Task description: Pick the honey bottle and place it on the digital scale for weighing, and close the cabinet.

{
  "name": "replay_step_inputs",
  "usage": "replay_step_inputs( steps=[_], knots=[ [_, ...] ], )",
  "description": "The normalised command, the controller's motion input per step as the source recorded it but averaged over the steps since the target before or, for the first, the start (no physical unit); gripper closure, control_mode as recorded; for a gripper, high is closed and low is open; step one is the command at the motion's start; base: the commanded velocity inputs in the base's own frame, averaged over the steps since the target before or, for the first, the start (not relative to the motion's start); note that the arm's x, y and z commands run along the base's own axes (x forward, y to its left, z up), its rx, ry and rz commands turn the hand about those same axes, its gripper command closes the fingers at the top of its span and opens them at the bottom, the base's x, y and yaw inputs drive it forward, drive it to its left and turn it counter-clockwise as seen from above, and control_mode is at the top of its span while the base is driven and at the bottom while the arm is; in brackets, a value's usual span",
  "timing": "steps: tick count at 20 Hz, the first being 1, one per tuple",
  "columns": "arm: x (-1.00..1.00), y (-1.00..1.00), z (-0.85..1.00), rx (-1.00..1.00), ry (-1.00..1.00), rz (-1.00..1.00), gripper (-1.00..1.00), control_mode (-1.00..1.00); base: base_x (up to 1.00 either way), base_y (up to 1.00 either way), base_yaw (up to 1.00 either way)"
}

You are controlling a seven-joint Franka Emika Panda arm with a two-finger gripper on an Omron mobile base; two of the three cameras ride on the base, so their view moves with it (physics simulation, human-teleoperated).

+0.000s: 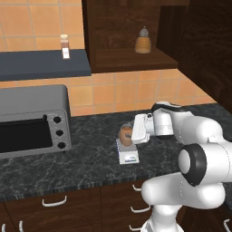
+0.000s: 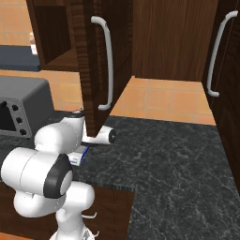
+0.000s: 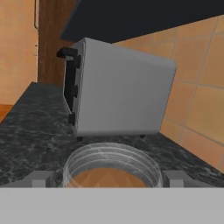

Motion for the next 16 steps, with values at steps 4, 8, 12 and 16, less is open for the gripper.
replay_step_inputs(
  steps=[4, 8, 12, 16],
  knots=[
    [-0.04, 0.0, 0.0, 0.0, 0.0, 0.0, -1.0, -1.0, 0.0, 0.0, 0.0],
    [0.0, 0.0, 0.0, 0.0, 0.0, 0.0, -1.0, -1.0, 0.0, 0.0, 0.0],
    [0.0, -0.09, 0.0, 0.0, 0.0, 0.01, -1.0, -1.0, 0.0, 0.0, 0.0],
    [0.0, -0.16, 0.0, 0.0, 0.0, 0.01, -1.0, -1.0, 0.0, 0.0, 0.0]
  ],
)
